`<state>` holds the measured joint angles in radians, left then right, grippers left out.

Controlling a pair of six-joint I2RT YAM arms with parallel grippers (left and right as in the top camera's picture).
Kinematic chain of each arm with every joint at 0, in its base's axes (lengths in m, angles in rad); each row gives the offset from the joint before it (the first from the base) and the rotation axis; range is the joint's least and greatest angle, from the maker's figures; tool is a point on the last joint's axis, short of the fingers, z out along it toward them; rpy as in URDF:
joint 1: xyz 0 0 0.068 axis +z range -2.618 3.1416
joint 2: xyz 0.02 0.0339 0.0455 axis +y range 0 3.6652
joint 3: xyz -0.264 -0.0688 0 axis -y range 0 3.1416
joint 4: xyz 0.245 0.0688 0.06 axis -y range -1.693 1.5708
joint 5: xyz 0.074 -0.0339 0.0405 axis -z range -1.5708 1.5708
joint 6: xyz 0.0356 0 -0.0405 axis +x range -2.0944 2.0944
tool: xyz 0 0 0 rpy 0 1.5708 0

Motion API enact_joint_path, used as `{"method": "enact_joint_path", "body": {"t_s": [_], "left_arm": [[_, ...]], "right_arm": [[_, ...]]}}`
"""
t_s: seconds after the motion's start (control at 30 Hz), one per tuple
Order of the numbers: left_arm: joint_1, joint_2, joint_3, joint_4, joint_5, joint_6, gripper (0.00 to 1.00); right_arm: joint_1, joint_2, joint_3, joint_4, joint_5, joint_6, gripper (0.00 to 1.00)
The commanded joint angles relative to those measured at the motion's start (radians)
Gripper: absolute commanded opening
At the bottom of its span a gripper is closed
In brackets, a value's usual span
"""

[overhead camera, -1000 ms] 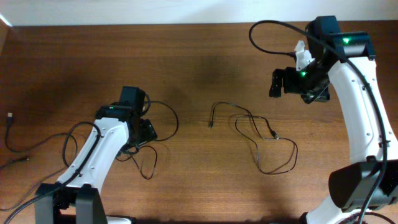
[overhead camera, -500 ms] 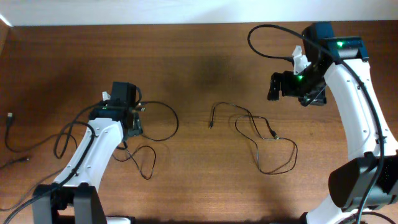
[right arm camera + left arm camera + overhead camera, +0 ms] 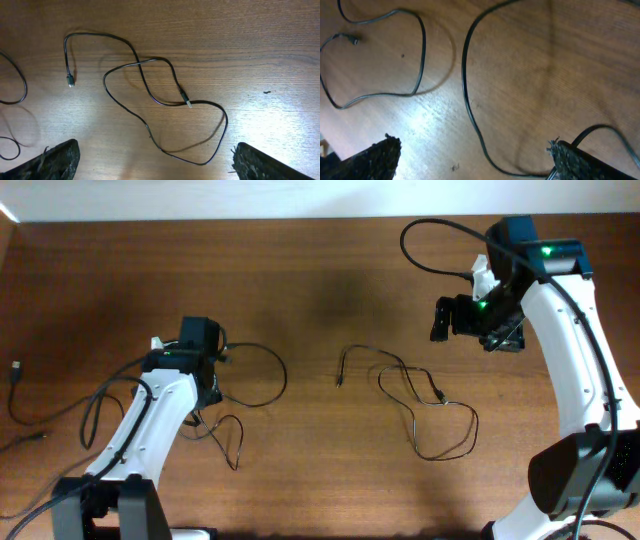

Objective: Untangle cables

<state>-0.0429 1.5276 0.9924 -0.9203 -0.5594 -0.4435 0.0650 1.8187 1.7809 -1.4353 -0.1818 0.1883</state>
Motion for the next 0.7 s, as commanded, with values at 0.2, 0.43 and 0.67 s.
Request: {"method": "enact_joint_path", "body": {"t_s": [0.2, 0.43, 0.67], "left_arm": [[0.068, -0.019, -0.090, 0.288, 0.287, 0.267, 1.00], [0.068, -0.176, -0.113, 0.184, 0.301, 0.293, 1.00], [0.164, -0.015, -0.209, 0.336, 0.215, 0.232, 0.99]], "right_arm": [[0.000, 0.004, -0.005, 0.003, -0.005, 0.011, 0.99], [0.000, 0.004, -0.005, 0.005, -0.005, 0.011, 0.99], [0.000, 0.004, -0.005, 0.011, -0.005, 0.011, 0.99]]}}
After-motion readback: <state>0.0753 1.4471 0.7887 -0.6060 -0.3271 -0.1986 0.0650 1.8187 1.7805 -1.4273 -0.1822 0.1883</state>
